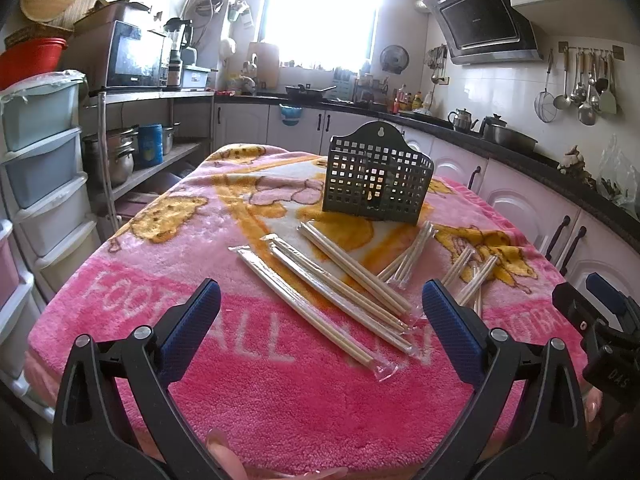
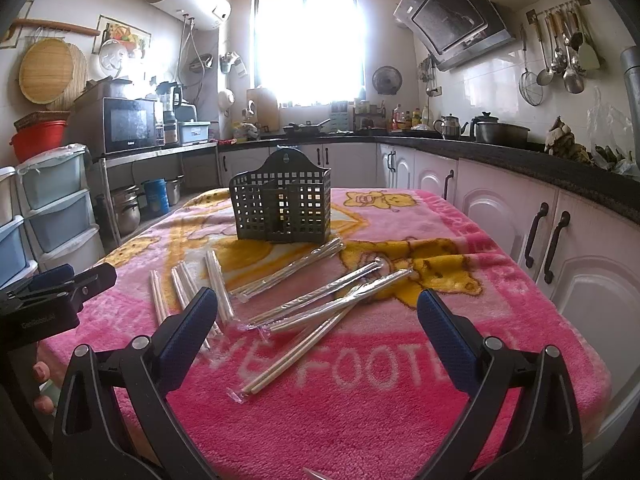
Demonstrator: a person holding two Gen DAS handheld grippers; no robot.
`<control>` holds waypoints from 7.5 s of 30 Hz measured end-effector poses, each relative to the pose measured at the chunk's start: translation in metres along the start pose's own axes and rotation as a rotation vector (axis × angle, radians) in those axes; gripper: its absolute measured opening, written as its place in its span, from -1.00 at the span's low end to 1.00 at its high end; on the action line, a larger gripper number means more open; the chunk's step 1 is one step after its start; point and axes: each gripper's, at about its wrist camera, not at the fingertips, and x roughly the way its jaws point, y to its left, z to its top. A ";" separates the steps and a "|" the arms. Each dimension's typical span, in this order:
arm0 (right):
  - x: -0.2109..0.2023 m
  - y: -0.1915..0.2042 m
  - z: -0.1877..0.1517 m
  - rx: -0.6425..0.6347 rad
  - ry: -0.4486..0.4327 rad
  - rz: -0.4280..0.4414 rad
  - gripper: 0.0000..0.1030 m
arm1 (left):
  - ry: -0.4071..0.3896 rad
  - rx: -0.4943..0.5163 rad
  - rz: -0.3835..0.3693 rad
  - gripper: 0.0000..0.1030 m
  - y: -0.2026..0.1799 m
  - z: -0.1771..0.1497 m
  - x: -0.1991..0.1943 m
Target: Organize utensils
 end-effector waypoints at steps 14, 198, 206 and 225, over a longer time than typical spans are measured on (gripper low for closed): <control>0.001 0.006 0.003 -0.007 0.005 0.007 0.88 | 0.001 -0.008 0.002 0.79 0.000 0.001 -0.001; 0.194 -0.005 0.165 -0.130 0.227 0.353 -0.99 | 0.134 -0.045 -0.334 -0.98 0.018 0.203 0.143; 0.204 -0.012 0.182 -0.114 0.207 0.345 -0.99 | 0.076 -0.027 -0.348 -0.98 0.006 0.242 0.144; 0.258 -0.028 0.215 -0.027 0.207 0.300 -0.99 | -0.060 -0.018 -0.292 -0.98 -0.005 0.304 0.170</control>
